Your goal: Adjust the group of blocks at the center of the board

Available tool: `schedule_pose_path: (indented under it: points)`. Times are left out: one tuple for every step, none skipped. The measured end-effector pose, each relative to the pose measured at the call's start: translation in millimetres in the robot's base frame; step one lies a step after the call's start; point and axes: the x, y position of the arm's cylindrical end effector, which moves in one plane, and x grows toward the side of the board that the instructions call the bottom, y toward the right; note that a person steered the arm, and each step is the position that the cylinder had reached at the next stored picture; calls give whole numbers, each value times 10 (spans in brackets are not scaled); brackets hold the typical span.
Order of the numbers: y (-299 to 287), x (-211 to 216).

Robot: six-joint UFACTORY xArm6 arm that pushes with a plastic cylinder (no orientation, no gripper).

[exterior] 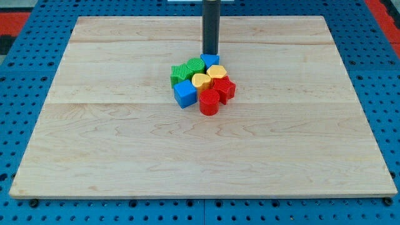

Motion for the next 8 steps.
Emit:
schedule_pose_path:
  points:
    - [-46, 91]
    - [-218, 207]
    - [-264, 267]
    - [-483, 112]
    - [-1114, -63]
    - [-1537, 164]
    - [-1582, 426]
    - [-1232, 492]
